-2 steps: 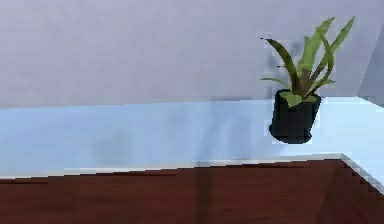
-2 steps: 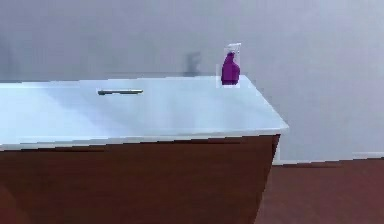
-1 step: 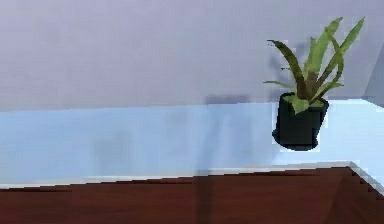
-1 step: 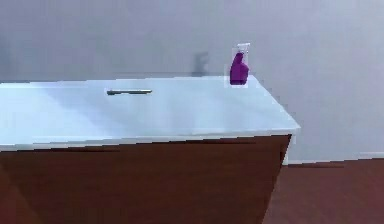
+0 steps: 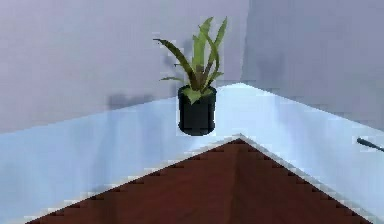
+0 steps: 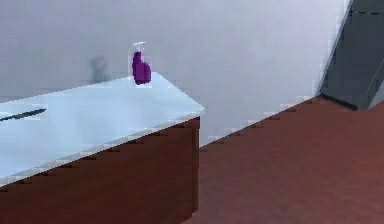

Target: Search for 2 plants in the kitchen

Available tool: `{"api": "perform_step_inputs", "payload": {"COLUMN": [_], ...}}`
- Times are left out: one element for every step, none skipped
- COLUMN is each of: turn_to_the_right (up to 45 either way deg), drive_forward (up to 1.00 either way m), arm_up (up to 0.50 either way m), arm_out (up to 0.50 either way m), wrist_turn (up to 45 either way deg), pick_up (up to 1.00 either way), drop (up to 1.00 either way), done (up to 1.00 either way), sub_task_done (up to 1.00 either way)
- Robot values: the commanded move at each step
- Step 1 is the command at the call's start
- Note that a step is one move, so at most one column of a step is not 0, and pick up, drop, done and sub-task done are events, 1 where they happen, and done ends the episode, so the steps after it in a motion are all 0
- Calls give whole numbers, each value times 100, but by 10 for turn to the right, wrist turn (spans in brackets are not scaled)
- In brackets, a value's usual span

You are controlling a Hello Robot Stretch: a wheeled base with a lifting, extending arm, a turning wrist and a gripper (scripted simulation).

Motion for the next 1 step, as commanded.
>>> {"api": "perform_step_inputs", "payload": {"turn_to_the_right": [0], "drive_forward": [0], "arm_up": [0], "arm_out": [0], "wrist_turn": [0], "pick_up": [0], "drop": [0], "done": [100], "sub_task_done": [0]}}
